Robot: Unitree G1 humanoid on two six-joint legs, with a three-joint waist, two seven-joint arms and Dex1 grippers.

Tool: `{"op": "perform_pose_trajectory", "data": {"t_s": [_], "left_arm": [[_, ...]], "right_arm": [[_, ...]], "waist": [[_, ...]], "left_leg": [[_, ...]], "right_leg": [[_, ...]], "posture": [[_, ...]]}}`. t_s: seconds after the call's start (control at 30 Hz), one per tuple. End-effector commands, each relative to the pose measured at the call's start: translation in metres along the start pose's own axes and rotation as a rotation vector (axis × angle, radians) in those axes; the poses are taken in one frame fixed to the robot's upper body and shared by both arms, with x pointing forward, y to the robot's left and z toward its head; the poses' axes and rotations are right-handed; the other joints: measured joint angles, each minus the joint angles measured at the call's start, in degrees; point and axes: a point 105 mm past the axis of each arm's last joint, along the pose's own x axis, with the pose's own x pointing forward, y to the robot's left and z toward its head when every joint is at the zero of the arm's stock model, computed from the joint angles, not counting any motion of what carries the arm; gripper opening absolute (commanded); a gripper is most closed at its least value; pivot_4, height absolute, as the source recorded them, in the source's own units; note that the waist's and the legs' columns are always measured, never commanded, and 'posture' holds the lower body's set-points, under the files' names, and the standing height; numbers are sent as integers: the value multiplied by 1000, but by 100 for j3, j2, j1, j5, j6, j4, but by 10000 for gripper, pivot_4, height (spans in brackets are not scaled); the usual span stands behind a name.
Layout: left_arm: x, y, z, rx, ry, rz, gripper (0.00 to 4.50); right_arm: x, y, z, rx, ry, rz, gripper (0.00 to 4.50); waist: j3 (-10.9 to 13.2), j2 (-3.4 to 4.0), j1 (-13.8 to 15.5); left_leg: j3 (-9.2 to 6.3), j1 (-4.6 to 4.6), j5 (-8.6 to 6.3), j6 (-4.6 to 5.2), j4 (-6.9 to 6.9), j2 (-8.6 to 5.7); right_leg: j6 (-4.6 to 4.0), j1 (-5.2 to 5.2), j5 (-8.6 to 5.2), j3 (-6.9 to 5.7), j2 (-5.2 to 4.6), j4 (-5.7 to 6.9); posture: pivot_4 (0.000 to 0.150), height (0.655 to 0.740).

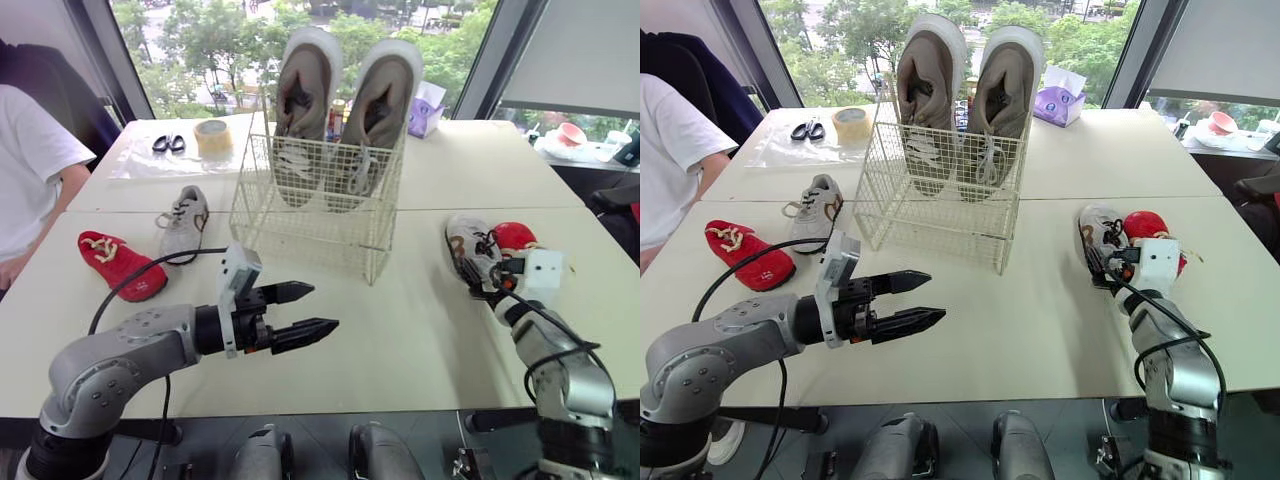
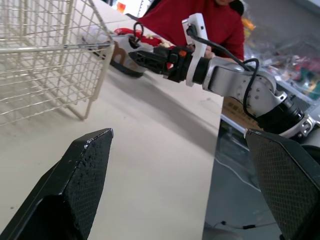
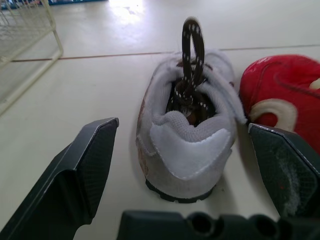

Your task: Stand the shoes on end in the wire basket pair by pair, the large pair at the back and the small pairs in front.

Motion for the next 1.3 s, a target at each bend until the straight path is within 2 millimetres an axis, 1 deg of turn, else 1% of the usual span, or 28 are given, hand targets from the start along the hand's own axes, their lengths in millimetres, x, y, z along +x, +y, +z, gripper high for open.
{"op": "perform_pose_trajectory", "data": {"t_s": [0.03, 0.1, 0.13, 0.23, 0.27, 0.3, 0.33, 0.37, 0.4, 0.43, 0.47, 0.5, 0.57, 0.63, 0.67, 0.73, 0.77, 0.8, 0.83, 0.87, 0.9, 0.97, 1.07, 1.13, 1.23, 1.3], "left_arm": [[-1, -2, 4, 49, -8, 12, 43415], [-3, 0, 5, 58, -6, 26, 45000], [-4, 1, 6, 62, -5, 34, 45000], [-6, 2, 6, 67, -4, 44, 45000], [-8, 2, 7, 67, -4, 49, 45000], [-9, 3, 8, 69, -5, 53, 45000], [-11, 4, 10, 67, -10, 61, 45000], [-15, 9, 16, 41, -31, 75, 45000], [-21, 15, 26, 6, -61, 96, 45000], [-29, 20, 39, -24, -93, 105, 45000], [-39, 24, 57, -54, -151, 93, 45000], [-48, 26, 73, -71, -209, 77, 45000], [-65, 36, 110, -93, -339, 59, 45000], [-76, 46, 137, -100, -425, 53, 45000], [-79, 51, 149, -100, -460, 54, 45000], [-82, 61, 170, -103, -519, 48, 45000], [-83, 64, 179, -105, -541, 42, 45000], [-83, 65, 187, -109, -558, 27, 45000], [-82, 65, 195, -110, -571, 4, 45000], [-82, 64, 201, -110, -580, -16, 45000], [-82, 62, 207, -105, -583, -39, 45000], [-81, 60, 214, -97, -575, -69, 45000], [-76, 50, 220, -82, -534, -135, 45000], [-73, 45, 223, -78, -512, -167, 45000], [-70, 42, 224, -64, -478, -184, 45000], [-67, 42, 224, -52, -459, -184, 45000]], "right_arm": [[15, -9, 0, -23, -5, -39, 45000], [20, -8, -2, -28, -6, -37, 39552], [22, -7, -2, -26, -11, -31, 36023], [23, -3, -3, -21, -16, -18, 21107], [23, -1, -4, -15, -14, -15, 16889], [22, 1, -5, -11, -12, -14, 14333], [21, 3, -5, -10, -11, -12, 10340], [20, 5, 4, -57, -31, -8, 8125], [18, 8, 23, -62, -86, 1, 6732], [16, 10, 47, -65, -155, 4, 6732], [13, 11, 79, -75, -246, 5, 6732], [9, 13, 105, -86, -322, 6, 6732], [-6, 17, 169, -159, -500, 14, 6732], [-22, 26, 222, -218, -651, 38, 6732], [-31, 32, 245, -244, -717, 60, 6732], [-51, 56, 287, -323, -848, 152, 6732], [-61, 71, 301, -371, -895, 216, 6732], [-72, 90, 310, -444, -932, 306, 6732], [-81, 110, 314, -512, -950, 413, 6732], [-88, 125, 314, -561, -950, 504, 6732], [-94, 143, 308, -623, -934, 613, 6732], [-100, 165, 295, -691, -894, 757, 6732], [-110, 194, 278, -770, -874, 947, 6732], [-114, 205, 271, -820, -884, 1014, 6732], [-113, 212, 264, -883, -891, 1052, 6732], [-111, 216, 258, -941, -893, 1069, 6732]], "waist": [[1, 2, -3], [1, 2, 1], [1, 2, 2], [1, 1, -15], [1, 1, -24], [1, 1, -40], [1, 1, -52], [1, 1, -63], [1, 2, -73], [5, 4, -80], [8, 7, -88], [21, 23, -91], [51, 70, -99], [58, 83, -97], [57, 80, -92], [50, 63, -80], [47, 53, -86], [47, 43, -88], [47, 43, -92], [48, 41, -98], [48, 37, -114], [49, 35, -130], [53, 29, -117], [60, 17, -88], [59, 15, -80], [59, 14, -89]], "left_leg": [[0, 0, 0, 0, -1, 0], [0, 0, 0, 0, -3, 0], [0, 0, 0, 0, -5, 0], [0, 0, 0, 0, -7, 0], [0, 0, 0, 0, -7, 0], [0, 0, 0, 0, -7, 0], [-1, 0, 0, 0, -7, 1], [-2, 0, 0, 0, -8, 1], [-2, 0, 0, 0, -10, 1], [-2, 0, 1, -1, -13, 1], [-3, -1, 2, -3, -14, 2], [-3, -6, 3, -5, -14, 2], [0, -10, 5, -7, -13, -1], [5, -16, 5, -6, -15, -7], [4, -14, 4, -4, -22, -7], [4, 3, 8, -11, -68, -13], [2, 4, 10, -13, -72, -18], [1, 4, 11, -16, -81, -16], [0, 3, 10, -16, -82, -15], [0, 2, 11, -16, -87, -14], [3, 1, 10, -16, -87, -13], [8, -2, 10, -16, -86, -6], [14, -3, 10, -17, -81, -6], [14, -6, 11, -19, -76, -6], [11, -9, 12, -20, -75, -7], [13, -9, 22, -38, -74, -8]], "right_leg": [[0, -1, 0, 0, 0, 0], [0, -1, 0, 0, 0, -2], [0, 0, 0, 0, 0, -3], [0, 0, 0, 0, 0, -6], [0, 2, 1, 1, 0, -7], [0, 2, 1, 0, 0, -8], [0, 2, 0, 0, 0, -7], [1, 2, 0, 0, 0, -7], [1, 1, 0, 0, 0, -8], [1, 0, 0, 0, -1, -8], [1, -5, 0, 0, -2, -4], [1, -13, 0, 0, -2, -1], [1, -21, 1, 1, -3, 3], [4, -29, 0, 4, -4, 2], [15, -28, -5, 3, -3, 3], [41, -22, -1, -1, -1, -11], [41, -21, -5, -5, 4, -12], [40, -22, -7, -9, 7, -15], [39, -22, -8, -14, 10, -15], [40, -22, -7, -14, 10, -22], [41, -21, -7, -13, 9, -28], [42, -18, -5, -11, 4, -39], [44, -15, -4, -10, -3, -47], [45, -16, -4, -11, -3, -47], [44, -15, -4, -12, -5, -50], [44, -13, -4, -11, -7, -53]], "posture": [[1500, 7400], [1500, 7400], [1500, 7400], [1500, 7400], [1500, 7400], [1500, 7400], [1500, 7400], [1500, 7400], [1500, 7400], [1500, 7400], [1500, 7400], [1500, 7400], [1500, 7400], [1500, 7400], [1500, 7400], [1500, 7400], [1500, 7400], [1500, 7400], [1500, 7400], [1500, 7400], [1500, 7400], [1500, 7400], [1500, 7400], [1500, 7400], [1500, 7400], [1500, 7400]]}}
